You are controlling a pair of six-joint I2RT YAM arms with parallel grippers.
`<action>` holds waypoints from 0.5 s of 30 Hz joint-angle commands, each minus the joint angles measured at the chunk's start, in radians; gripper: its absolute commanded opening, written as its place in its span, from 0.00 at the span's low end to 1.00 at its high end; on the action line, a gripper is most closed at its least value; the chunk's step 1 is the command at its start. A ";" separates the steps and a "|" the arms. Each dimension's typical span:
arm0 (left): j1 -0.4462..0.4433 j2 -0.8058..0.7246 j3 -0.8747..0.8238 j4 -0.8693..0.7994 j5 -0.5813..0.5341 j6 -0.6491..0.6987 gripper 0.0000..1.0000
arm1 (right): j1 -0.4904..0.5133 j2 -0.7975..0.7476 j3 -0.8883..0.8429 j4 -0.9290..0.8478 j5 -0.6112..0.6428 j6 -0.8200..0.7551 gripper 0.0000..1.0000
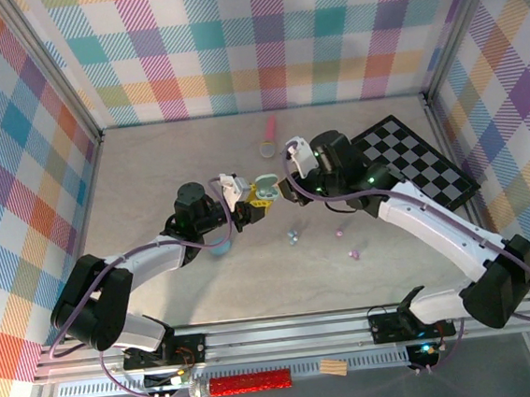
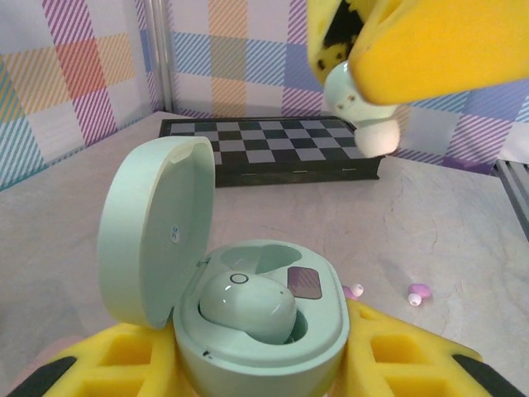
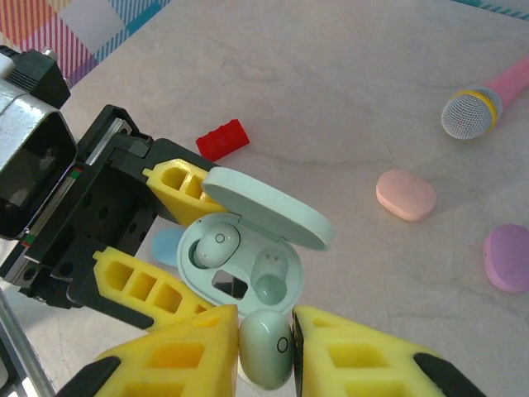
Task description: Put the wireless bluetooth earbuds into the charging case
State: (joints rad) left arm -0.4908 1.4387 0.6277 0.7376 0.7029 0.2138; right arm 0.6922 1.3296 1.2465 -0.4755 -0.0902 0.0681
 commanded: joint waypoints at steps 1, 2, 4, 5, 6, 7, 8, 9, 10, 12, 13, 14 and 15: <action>-0.015 -0.013 0.033 -0.009 0.046 0.024 0.34 | 0.014 0.028 0.053 -0.025 -0.014 -0.057 0.25; -0.015 -0.013 0.033 -0.009 0.046 0.024 0.34 | 0.015 0.039 0.059 -0.025 -0.014 -0.062 0.25; -0.015 -0.016 0.032 -0.009 0.047 0.022 0.34 | 0.018 0.057 0.070 -0.029 -0.016 -0.070 0.25; -0.015 -0.018 0.032 -0.009 0.047 0.022 0.34 | 0.019 0.067 0.075 -0.031 -0.017 -0.071 0.25; -0.015 -0.020 0.032 -0.009 0.046 0.022 0.34 | 0.021 0.074 0.078 -0.029 -0.020 -0.073 0.25; -0.015 -0.021 0.032 -0.009 0.045 0.021 0.34 | 0.023 0.080 0.079 -0.028 -0.021 -0.074 0.25; -0.015 -0.023 0.033 -0.009 0.046 0.021 0.34 | 0.025 0.085 0.078 -0.025 -0.024 -0.075 0.25; -0.015 -0.023 0.033 -0.009 0.046 0.022 0.34 | 0.025 0.089 0.078 -0.022 -0.026 -0.074 0.25; -0.015 -0.022 0.036 -0.009 0.049 0.022 0.34 | 0.026 0.095 0.078 -0.022 -0.026 -0.074 0.25; -0.015 -0.023 0.038 -0.007 0.052 0.019 0.34 | 0.026 0.104 0.078 -0.021 -0.028 -0.076 0.25; -0.015 -0.023 0.038 -0.006 0.052 0.017 0.34 | 0.027 0.108 0.077 -0.022 -0.028 -0.079 0.25; -0.015 -0.023 0.038 -0.004 0.051 0.014 0.34 | 0.029 0.113 0.077 -0.022 -0.028 -0.080 0.25; -0.015 -0.024 0.038 -0.004 0.051 0.014 0.34 | 0.029 0.116 0.076 -0.022 -0.028 -0.082 0.25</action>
State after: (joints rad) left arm -0.4969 1.4387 0.6331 0.7231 0.7227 0.2184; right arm 0.7139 1.4353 1.2980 -0.4919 -0.0978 0.0093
